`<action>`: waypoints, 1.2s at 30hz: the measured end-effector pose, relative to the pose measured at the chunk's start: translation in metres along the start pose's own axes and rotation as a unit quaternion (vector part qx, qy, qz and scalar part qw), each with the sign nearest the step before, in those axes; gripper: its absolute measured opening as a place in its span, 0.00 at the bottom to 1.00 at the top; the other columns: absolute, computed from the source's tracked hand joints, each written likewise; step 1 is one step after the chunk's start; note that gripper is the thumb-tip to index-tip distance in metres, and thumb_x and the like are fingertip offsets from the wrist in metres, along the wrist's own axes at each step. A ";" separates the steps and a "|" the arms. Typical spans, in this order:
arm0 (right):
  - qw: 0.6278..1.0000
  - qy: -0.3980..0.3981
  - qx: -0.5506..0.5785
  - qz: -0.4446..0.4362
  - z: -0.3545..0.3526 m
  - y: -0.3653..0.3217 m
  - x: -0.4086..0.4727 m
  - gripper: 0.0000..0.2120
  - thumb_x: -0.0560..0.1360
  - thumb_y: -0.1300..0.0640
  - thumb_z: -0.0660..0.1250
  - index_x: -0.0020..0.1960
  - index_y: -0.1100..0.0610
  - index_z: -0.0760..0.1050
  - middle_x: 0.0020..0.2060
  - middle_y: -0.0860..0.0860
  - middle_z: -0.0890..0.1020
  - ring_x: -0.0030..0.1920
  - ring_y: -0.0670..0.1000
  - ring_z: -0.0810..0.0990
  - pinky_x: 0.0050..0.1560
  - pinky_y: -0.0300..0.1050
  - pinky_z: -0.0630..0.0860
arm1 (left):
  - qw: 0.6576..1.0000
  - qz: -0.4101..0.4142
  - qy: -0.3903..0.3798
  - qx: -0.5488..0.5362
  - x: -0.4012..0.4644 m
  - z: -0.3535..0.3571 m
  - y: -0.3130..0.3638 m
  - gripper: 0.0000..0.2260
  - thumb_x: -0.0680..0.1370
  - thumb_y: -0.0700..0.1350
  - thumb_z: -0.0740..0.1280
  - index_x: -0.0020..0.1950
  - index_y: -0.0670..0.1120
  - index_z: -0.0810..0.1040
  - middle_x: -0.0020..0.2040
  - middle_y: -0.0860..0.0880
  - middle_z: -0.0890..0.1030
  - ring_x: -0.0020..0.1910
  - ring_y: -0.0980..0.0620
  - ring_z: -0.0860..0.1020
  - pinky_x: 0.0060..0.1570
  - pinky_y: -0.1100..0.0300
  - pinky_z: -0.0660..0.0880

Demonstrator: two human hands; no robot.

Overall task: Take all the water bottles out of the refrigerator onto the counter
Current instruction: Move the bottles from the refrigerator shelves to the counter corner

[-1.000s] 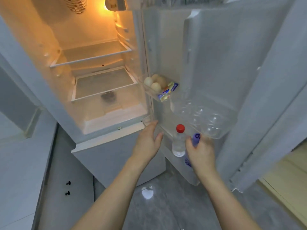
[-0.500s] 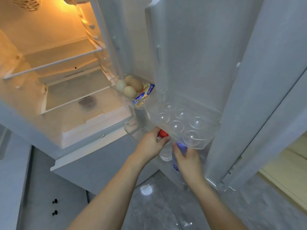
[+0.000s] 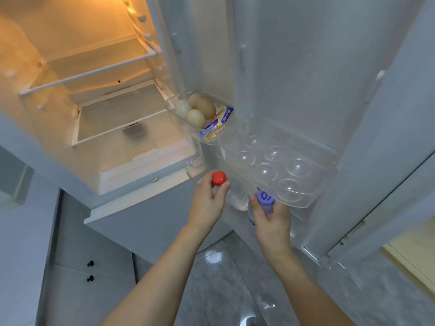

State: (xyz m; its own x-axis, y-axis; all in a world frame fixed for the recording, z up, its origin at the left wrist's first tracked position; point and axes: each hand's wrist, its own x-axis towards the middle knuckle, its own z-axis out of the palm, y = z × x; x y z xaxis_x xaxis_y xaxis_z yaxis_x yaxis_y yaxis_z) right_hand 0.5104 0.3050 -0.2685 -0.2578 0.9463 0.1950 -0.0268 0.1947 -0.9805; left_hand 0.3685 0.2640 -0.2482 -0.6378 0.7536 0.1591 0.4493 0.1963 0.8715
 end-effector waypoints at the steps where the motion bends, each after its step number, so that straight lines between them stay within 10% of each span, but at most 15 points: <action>1: 1.000 -0.010 -0.012 -0.003 0.002 0.000 0.000 0.18 0.75 0.47 0.69 0.61 0.54 0.76 0.56 0.47 0.81 0.59 0.44 0.78 0.64 0.47 0.73 | 0.999 -0.008 0.031 -0.024 -0.001 -0.006 0.001 0.09 0.77 0.53 0.67 0.55 0.53 0.75 0.48 0.58 0.81 0.46 0.56 0.78 0.51 0.56 0.76; 5: 0.995 -0.054 -0.032 -0.072 0.016 -0.011 0.006 0.19 0.76 0.43 0.66 0.56 0.58 0.77 0.49 0.52 0.81 0.53 0.52 0.80 0.57 0.60 0.74 | 0.989 -0.019 0.111 -0.092 -0.005 -0.031 0.010 0.07 0.76 0.52 0.67 0.54 0.56 0.75 0.48 0.62 0.81 0.51 0.57 0.80 0.56 0.45 0.77; 10: 0.978 -0.047 -0.033 -0.201 0.045 -0.034 0.004 0.06 0.75 0.56 0.68 0.50 0.51 0.73 0.46 0.37 0.75 0.50 0.39 0.74 0.53 0.52 0.72 | 0.972 -0.020 0.204 -0.118 -0.019 -0.063 0.010 0.06 0.76 0.53 0.67 0.52 0.58 0.75 0.49 0.60 0.82 0.53 0.57 0.80 0.57 0.42 0.77; 20: 0.954 -0.095 0.037 -0.282 0.102 -0.061 0.001 0.10 0.76 0.54 0.68 0.51 0.60 0.75 0.49 0.52 0.78 0.54 0.54 0.75 0.57 0.57 0.71 | 0.928 -0.045 0.349 -0.120 -0.052 -0.131 0.008 0.11 0.77 0.54 0.67 0.56 0.53 0.76 0.54 0.52 0.82 0.58 0.51 0.80 0.62 0.41 0.75; 29: 0.941 -0.221 0.120 -0.225 0.161 -0.087 -0.039 0.10 0.75 0.52 0.68 0.53 0.57 0.75 0.49 0.48 0.77 0.54 0.47 0.73 0.57 0.54 0.72 | 0.874 -0.074 0.479 -0.018 -0.121 -0.179 0.007 0.06 0.80 0.45 0.67 0.56 0.50 0.76 0.50 0.58 0.81 0.52 0.62 0.78 0.51 0.70 0.72; 36: 0.901 -0.346 0.181 -0.189 0.201 -0.119 -0.124 0.07 0.74 0.48 0.67 0.52 0.46 0.73 0.48 0.33 0.74 0.51 0.46 0.74 0.55 0.57 0.73 | 0.813 -0.114 0.569 0.044 -0.214 -0.231 0.013 0.06 0.79 0.47 0.68 0.53 0.58 0.75 0.50 0.64 0.80 0.53 0.67 0.77 0.50 0.75 0.70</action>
State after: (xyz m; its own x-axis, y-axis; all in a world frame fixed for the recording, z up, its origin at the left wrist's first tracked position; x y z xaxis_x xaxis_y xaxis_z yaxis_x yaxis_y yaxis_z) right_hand 0.3516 0.1124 -0.1809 -0.7010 0.4182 0.5777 -0.5203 0.2541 -0.8153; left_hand 0.3662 -0.0403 -0.1638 -0.8538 -0.3679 0.3683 0.2495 0.3316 0.9098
